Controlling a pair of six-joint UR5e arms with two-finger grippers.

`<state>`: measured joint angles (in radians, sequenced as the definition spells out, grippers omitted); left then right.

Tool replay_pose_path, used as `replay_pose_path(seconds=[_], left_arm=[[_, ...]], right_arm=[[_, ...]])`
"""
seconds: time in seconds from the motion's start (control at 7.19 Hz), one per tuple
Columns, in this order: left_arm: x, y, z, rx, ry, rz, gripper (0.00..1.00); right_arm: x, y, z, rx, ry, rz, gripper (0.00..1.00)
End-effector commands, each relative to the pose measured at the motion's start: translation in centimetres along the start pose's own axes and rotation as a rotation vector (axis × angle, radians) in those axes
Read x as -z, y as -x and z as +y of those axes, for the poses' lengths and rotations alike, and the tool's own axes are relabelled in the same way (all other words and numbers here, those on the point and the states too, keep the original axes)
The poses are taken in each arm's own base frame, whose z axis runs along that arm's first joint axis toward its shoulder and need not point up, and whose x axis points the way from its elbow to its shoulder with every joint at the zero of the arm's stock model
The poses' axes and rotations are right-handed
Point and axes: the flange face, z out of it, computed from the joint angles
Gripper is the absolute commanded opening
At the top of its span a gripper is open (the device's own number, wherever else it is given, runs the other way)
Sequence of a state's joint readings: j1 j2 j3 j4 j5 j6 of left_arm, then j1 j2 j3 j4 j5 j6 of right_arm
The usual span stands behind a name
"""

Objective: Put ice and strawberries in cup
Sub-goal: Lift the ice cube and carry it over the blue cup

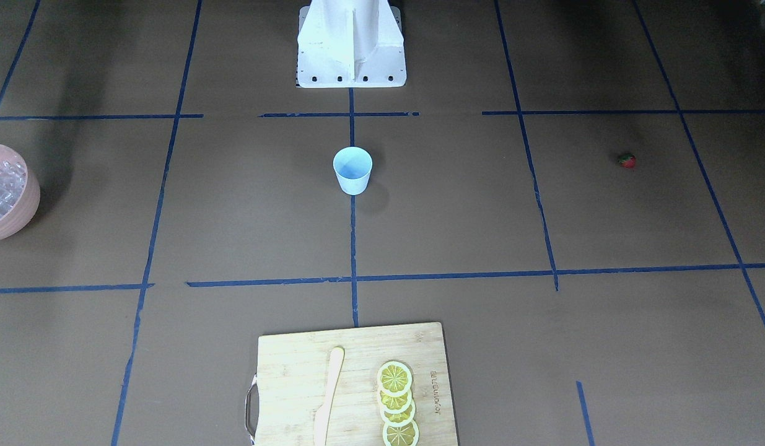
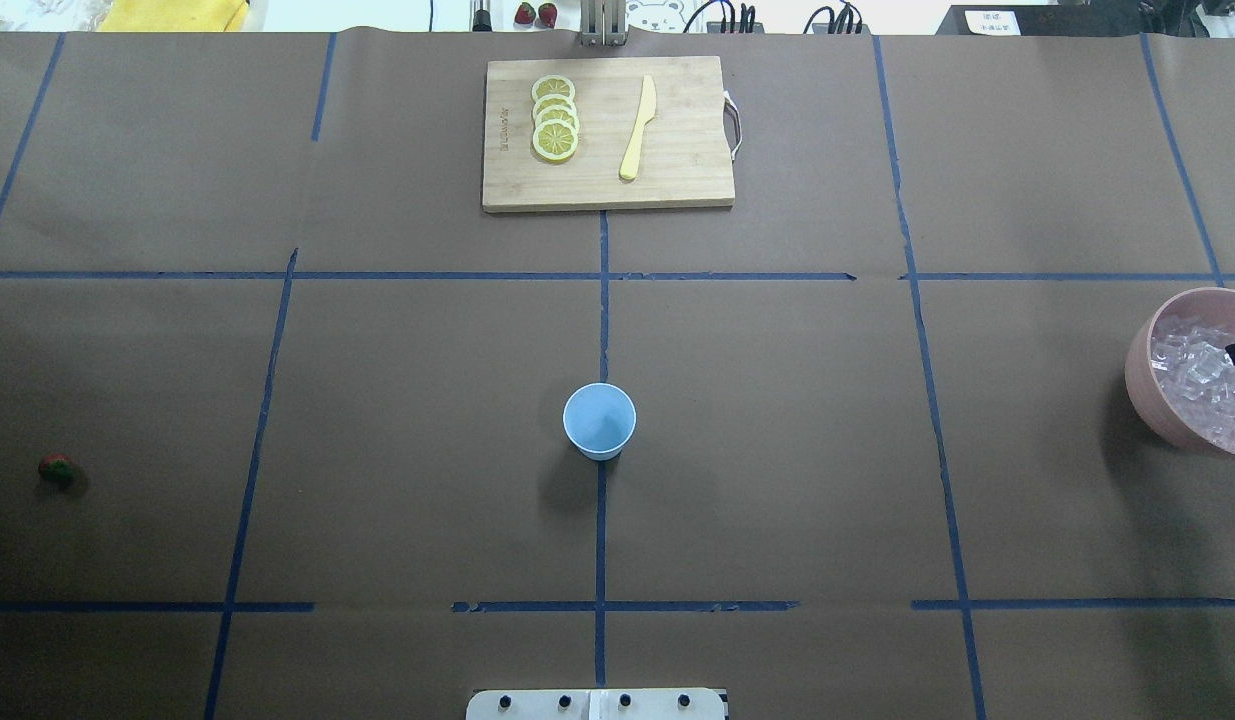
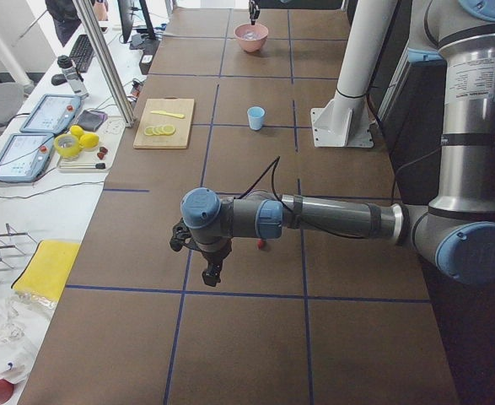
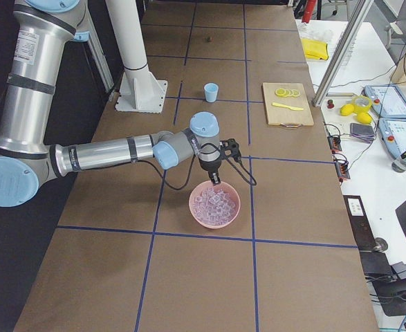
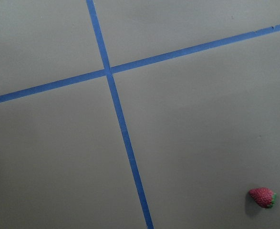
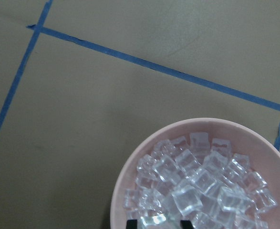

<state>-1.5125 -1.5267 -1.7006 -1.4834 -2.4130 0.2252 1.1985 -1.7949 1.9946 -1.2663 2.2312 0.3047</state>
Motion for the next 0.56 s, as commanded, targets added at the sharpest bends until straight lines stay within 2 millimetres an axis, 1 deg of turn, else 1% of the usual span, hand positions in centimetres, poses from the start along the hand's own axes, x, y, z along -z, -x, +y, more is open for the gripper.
replay_pose_path(seconds=[0.0,0.14,0.28,0.42], left_arm=[[0.2,-0.2,-0.1,-0.002,-0.003,-0.001,1.00],[0.2,-0.2,-0.1,-0.002,-0.003,-0.001,1.00],[0.2,-0.2,-0.1,-0.001,-0.003,-0.001,1.00],[0.2,-0.2,-0.1,-0.002,-0.003,-0.001,1.00]], right_arm=[[-0.6,7.7,-4.8,-0.056,-0.004,-0.052,0.00],[-1.8,12.9,-7.0,-0.092,0.005,-0.067,0.00],[-2.7,18.4,-8.8,-0.098,0.024,-0.101,0.00],[-3.6,24.6,-10.3,-0.110,0.056,-0.104,0.00]])
